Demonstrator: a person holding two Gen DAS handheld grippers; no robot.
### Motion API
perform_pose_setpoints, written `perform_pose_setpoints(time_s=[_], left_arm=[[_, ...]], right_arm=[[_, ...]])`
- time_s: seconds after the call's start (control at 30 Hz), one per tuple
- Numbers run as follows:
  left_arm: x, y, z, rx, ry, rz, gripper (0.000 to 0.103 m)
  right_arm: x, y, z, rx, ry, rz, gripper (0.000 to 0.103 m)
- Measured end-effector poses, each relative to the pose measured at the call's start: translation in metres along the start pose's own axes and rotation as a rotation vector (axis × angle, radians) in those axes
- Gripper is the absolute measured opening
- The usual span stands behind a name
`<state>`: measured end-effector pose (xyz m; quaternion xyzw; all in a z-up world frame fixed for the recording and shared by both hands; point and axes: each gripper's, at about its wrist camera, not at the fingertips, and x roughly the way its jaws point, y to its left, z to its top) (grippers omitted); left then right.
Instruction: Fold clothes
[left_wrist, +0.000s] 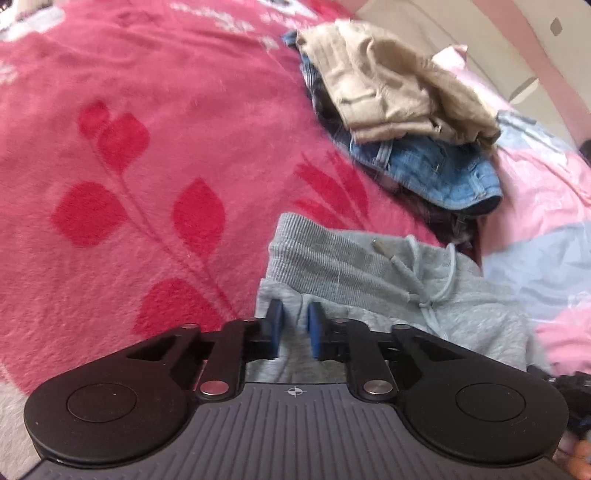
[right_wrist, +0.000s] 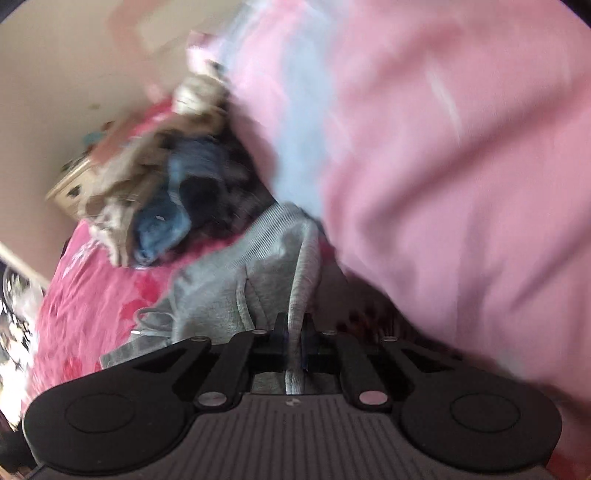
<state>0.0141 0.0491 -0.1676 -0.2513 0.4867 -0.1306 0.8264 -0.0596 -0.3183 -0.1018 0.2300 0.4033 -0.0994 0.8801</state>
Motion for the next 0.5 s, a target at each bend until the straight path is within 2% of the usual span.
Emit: perform_pose_setpoints(time_s=[0.1,0.27,0.37,0.5], left_arm=[[-0.009,-0.003,-0.001,-0.014,-0.028,-0.021,0.011],[-0.016,-0.002,-0.003,-0.048,-0.028,-0.077,0.020],[-0.018,-0.012,-0.004,0.011,-0.029,-0.123,0.025],[-0.013,-0.031,-0.009,0.110,0.019,-0.224,0.027]], right_arm=[[-0.015,0.005,0.008,-0.072,-0.046,0.013,0.007],[-0.006,-0.006,0.007,-0.079,-0.017,0.010,0.007],[0.007,-0.006,0.000,-0.117,0.032,-0.020,0.007],[0.022,-0.015,-0.007,-0.117,0.113,-0.068,0.010]])
